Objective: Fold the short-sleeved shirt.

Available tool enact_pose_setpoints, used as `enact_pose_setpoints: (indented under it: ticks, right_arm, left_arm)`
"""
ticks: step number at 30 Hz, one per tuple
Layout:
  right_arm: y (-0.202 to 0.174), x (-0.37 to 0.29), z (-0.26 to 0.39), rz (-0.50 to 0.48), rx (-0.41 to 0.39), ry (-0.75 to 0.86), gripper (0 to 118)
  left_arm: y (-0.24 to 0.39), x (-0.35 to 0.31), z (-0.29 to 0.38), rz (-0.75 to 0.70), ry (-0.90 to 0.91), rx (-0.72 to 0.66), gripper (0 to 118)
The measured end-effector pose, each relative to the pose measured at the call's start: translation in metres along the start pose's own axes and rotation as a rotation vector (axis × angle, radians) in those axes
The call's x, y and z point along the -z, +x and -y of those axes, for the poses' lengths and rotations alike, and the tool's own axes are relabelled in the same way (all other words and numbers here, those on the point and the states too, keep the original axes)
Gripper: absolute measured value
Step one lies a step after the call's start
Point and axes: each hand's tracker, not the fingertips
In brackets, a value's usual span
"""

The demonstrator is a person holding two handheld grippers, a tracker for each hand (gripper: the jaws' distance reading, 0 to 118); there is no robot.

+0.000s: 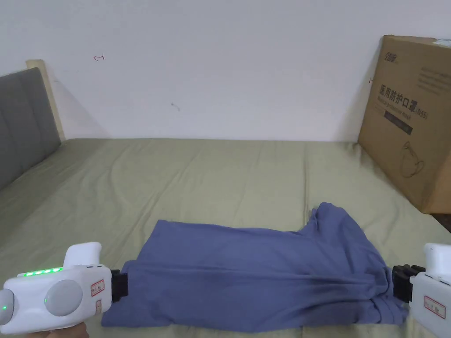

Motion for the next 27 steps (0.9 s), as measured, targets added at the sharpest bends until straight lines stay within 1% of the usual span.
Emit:
enact_pose_setpoints:
  ticks: [1,3,4,6,7,8,10,11,12,14,15,16,17,18,19,20,21,22,24,25,26,27]
  right_arm:
    - [0.0,0.003,0.004,0.004,-0.004,-0.018,0]
    - [0.004,0.01,0.012,0.008,-0.006,-0.05,0]
    - [0.006,0.013,0.017,0.01,-0.004,-0.066,0]
    - [0.01,0.02,0.025,0.017,0.001,-0.096,0]
    - [0.011,0.024,0.028,0.025,0.002,-0.107,0]
    - [0.013,0.03,0.032,0.031,0.005,-0.125,0]
    - [0.018,0.037,0.038,0.04,0.019,-0.146,0]
    - [0.02,0.041,0.04,0.043,0.024,-0.158,0]
    - [0.021,0.045,0.042,0.047,0.027,-0.164,0]
    - [0.024,0.055,0.047,0.057,0.038,-0.187,0]
    - [0.026,0.061,0.048,0.056,0.049,-0.204,0]
    - [0.027,0.066,0.049,0.055,0.063,-0.221,1]
    - [0.029,0.072,0.05,0.057,0.083,-0.247,21]
    - [0.03,0.077,0.051,0.066,0.102,-0.272,54]
    - [0.032,0.085,0.051,0.07,0.111,-0.299,93]
    - [0.033,0.093,0.052,0.069,0.116,-0.334,118]
    - [0.033,0.097,0.051,0.071,0.117,-0.313,117]
    - [0.032,0.104,0.051,0.079,0.121,-0.312,117]
    - [0.03,0.119,0.048,0.105,0.122,-0.336,117]
    - [0.029,0.125,0.047,0.117,0.122,-0.336,116]
    - [0.032,0.129,0.042,0.117,0.127,-0.34,108]
    - [0.033,0.131,0.041,0.106,0.138,-0.342,91]
  left_arm:
    - [-0.006,0.007,0.003,-0.005,-0.033,-0.021,118]
    - [-0.019,0.019,0.013,-0.039,-0.101,-0.067,111]
    - [-0.018,0.022,0.012,-0.015,-0.069,-0.087,112]
    - [-0.021,0.034,0.015,-0.037,-0.137,-0.117,112]
    - [-0.022,0.038,0.017,-0.038,-0.14,-0.121,112]
    - [-0.026,0.049,0.018,-0.043,-0.145,-0.125,108]
    - [-0.024,0.058,0.02,-0.057,-0.163,-0.118,98]
    - [-0.021,0.062,0.021,-0.053,-0.17,-0.116,94]
    - [-0.024,0.07,0.022,-0.044,-0.185,-0.116,93]
    - [-0.015,0.079,0.023,-0.047,-0.218,-0.074,93]
    - [-0.009,0.081,0.023,-0.071,-0.218,-0.019,93]
    - [-0.009,0.084,0.023,-0.072,-0.22,0.013,90]
    - [-0.007,0.084,0.023,-0.09,-0.211,0.052,80]
    - [-0.005,0.082,0.022,-0.097,-0.203,0.074,68]
    - [-0.003,0.078,0.02,-0.093,-0.196,0.087,53]
    - [-0.004,0.075,0.017,-0.072,-0.188,0.087,17]
    - [-0.005,0.073,0.015,-0.016,-0.174,0.075,8]
    - [-0.005,0.071,0.012,-0.005,-0.171,0.056,8]
    - [0.002,0.071,0.011,-0.047,-0.176,0.092,8]
    - [0.002,0.071,0.011,-0.046,-0.172,0.107,8]
    - [0.001,0.073,0.012,-0.048,-0.174,0.11,8]
    - [-0.001,0.075,0.013,-0.047,-0.179,0.106,8]
